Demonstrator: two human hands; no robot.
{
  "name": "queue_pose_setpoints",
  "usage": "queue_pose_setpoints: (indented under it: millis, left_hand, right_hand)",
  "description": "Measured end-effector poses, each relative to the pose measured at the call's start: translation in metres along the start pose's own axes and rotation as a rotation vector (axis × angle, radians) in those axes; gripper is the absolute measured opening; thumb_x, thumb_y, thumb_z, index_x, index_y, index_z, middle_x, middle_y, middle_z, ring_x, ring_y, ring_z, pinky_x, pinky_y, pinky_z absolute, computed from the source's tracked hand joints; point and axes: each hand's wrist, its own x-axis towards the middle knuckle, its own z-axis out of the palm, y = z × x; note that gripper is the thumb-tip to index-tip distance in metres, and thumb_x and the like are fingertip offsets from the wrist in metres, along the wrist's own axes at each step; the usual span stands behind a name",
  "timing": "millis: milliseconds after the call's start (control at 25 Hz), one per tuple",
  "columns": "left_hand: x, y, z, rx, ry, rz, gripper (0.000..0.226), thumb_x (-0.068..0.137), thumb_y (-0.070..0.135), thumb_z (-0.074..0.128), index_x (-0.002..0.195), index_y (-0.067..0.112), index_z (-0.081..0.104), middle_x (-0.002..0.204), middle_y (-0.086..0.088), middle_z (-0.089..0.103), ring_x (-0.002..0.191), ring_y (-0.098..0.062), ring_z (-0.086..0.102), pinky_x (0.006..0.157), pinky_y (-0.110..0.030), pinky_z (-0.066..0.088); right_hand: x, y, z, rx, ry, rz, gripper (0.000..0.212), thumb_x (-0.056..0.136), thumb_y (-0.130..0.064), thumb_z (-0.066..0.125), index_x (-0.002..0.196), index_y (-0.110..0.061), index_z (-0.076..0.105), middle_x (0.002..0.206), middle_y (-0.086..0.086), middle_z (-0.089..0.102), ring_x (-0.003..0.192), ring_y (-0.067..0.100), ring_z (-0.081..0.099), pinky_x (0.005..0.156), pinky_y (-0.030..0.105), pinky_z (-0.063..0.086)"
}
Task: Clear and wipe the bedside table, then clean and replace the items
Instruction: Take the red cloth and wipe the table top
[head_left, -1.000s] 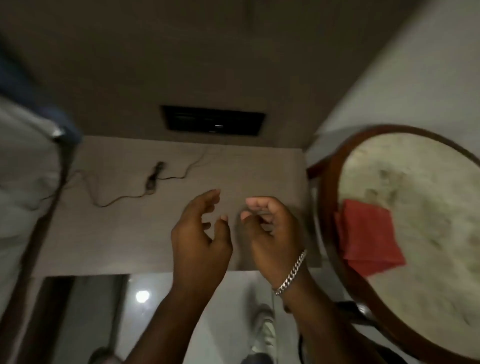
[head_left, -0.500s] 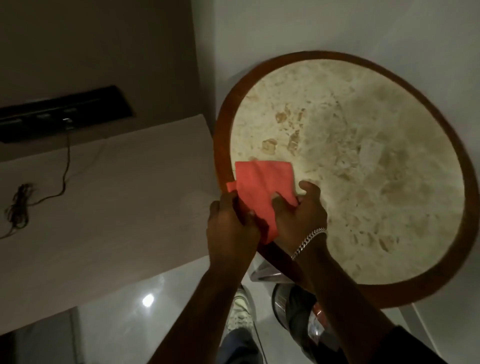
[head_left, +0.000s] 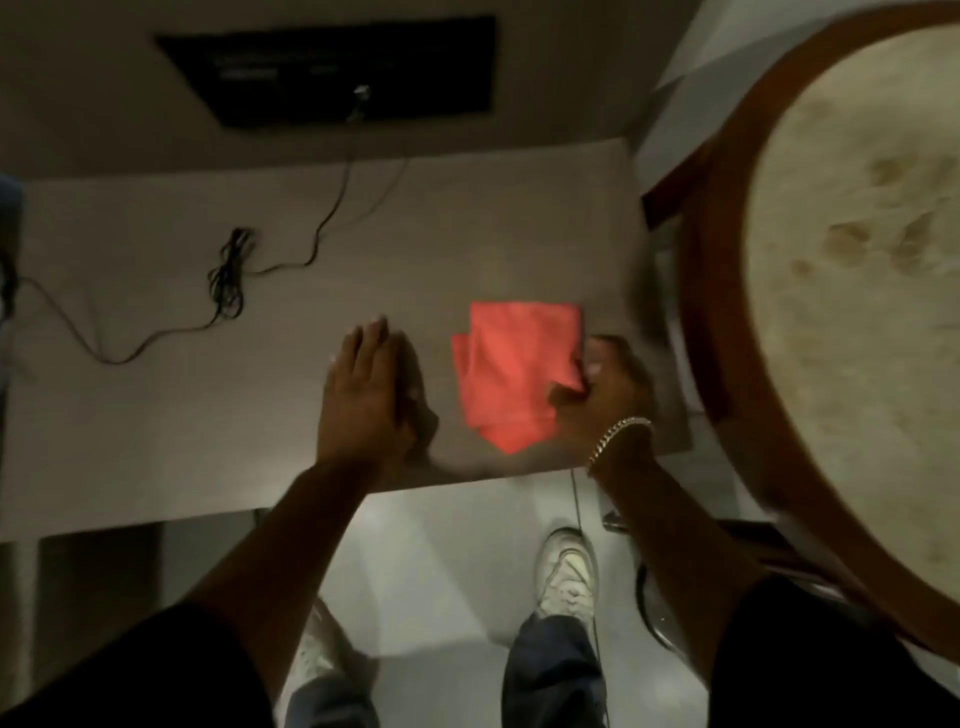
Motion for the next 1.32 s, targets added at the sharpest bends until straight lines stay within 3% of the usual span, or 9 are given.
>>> queue_pose_setpoints:
  millis: [80, 160, 240, 360, 640, 920, 1120, 1240, 1320]
  left_hand:
    - [0.012, -0.035, 0.009, 0.192, -0.017, 0.094, 0.074, 0.09, 0.045, 0.035, 0.153, 0.01, 0.017, 0.164, -0.012, 0.011, 0.151, -0.031, 0.007, 0.12, -0.048, 0.006]
    - [0.04, -0.047, 0.016, 0.288, 0.053, 0.133, 0.078, 0.092, 0.053, 0.03, 0.154, 0.009, 0.013, 0.164, -0.014, 0.011, 0.151, -0.03, 0.008, 0.12, -0.048, 0.005]
    - [0.077, -0.044, 0.017, 0.308, 0.108, 0.114, 0.08, 0.091, 0.056, 0.028, 0.153, 0.007, 0.013, 0.163, -0.016, 0.014, 0.151, -0.031, 0.01, 0.12, -0.049, 0.008]
    - [0.114, -0.039, 0.017, 0.328, 0.147, 0.076, 0.083, 0.091, 0.059, 0.025, 0.152, 0.006, 0.012, 0.163, -0.017, 0.013, 0.151, -0.032, 0.009, 0.121, -0.052, 0.01]
    - [0.117, -0.035, 0.012, 0.35, 0.124, 0.056, 0.086, 0.09, 0.062, 0.026, 0.154, 0.009, 0.005, 0.164, -0.013, 0.005, 0.152, -0.027, 0.0, 0.121, -0.053, 0.007]
    - [0.12, -0.034, 0.011, 0.366, 0.108, 0.049, 0.086, 0.09, 0.063, 0.027, 0.153, 0.009, 0.004, 0.164, -0.015, 0.006, 0.151, -0.031, 0.003, 0.12, -0.056, 0.008]
    - [0.119, -0.035, 0.014, 0.365, 0.135, 0.065, 0.086, 0.091, 0.064, 0.024, 0.153, 0.008, 0.004, 0.163, -0.016, 0.008, 0.151, -0.033, 0.005, 0.12, -0.056, 0.006]
    - [0.119, -0.036, 0.012, 0.35, 0.143, 0.073, 0.081, 0.094, 0.06, 0.025, 0.153, 0.007, 0.006, 0.163, -0.018, 0.009, 0.151, -0.033, 0.006, 0.12, -0.055, 0.005]
    - [0.119, -0.038, 0.011, 0.323, 0.14, 0.081, 0.073, 0.096, 0.049, 0.026, 0.153, 0.006, 0.009, 0.163, -0.018, 0.01, 0.151, -0.033, 0.005, 0.12, -0.055, 0.005]
  right_hand:
    - [0.001, 0.01, 0.02, -0.329, 0.064, -0.244, 0.06, 0.081, -0.036, 0.058, 0.133, -0.007, 0.051, 0.134, 0.021, 0.054, 0.127, 0.036, 0.047, 0.107, 0.042, 0.035]
    - [0.004, 0.009, 0.044, -0.542, -0.022, -0.497, 0.062, 0.086, -0.051, 0.046, 0.137, -0.016, 0.049, 0.147, 0.02, 0.042, 0.138, 0.04, 0.033, 0.112, 0.051, 0.027]
    - [0.025, 0.005, 0.064, -0.688, -0.088, -0.538, 0.065, 0.087, -0.057, 0.037, 0.14, -0.02, 0.045, 0.154, 0.019, 0.03, 0.142, 0.042, 0.022, 0.115, 0.054, 0.019]
    - [0.08, -0.011, 0.076, -0.794, 0.024, -0.508, 0.069, 0.088, -0.06, 0.031, 0.144, -0.02, 0.038, 0.156, 0.019, 0.023, 0.144, 0.041, 0.016, 0.118, 0.051, 0.01]
    - [0.187, -0.062, 0.077, -0.74, 0.081, -0.36, 0.067, 0.089, -0.059, 0.031, 0.147, -0.026, 0.026, 0.159, 0.018, 0.014, 0.145, 0.04, 0.013, 0.115, 0.052, 0.019]
    - [0.101, 0.016, 0.037, -0.76, 0.076, -0.273, 0.07, 0.092, -0.056, 0.031, 0.148, -0.014, 0.027, 0.156, 0.024, 0.019, 0.144, 0.045, 0.013, 0.116, 0.056, 0.015]
    - [-0.011, 0.062, 0.04, -0.761, -0.093, -0.44, 0.071, 0.087, -0.056, 0.043, 0.145, -0.015, 0.033, 0.153, 0.027, 0.022, 0.142, 0.049, 0.012, 0.113, 0.063, 0.017]
    - [0.013, 0.034, 0.061, -0.69, -0.106, -0.578, 0.07, 0.086, -0.058, 0.045, 0.145, -0.021, 0.035, 0.153, 0.024, 0.025, 0.142, 0.048, 0.015, 0.113, 0.063, 0.016]
    - [0.059, 0.001, 0.082, -0.683, -0.03, -0.588, 0.066, 0.087, -0.059, 0.042, 0.143, -0.023, 0.038, 0.152, 0.024, 0.03, 0.14, 0.048, 0.021, 0.113, 0.062, 0.018]
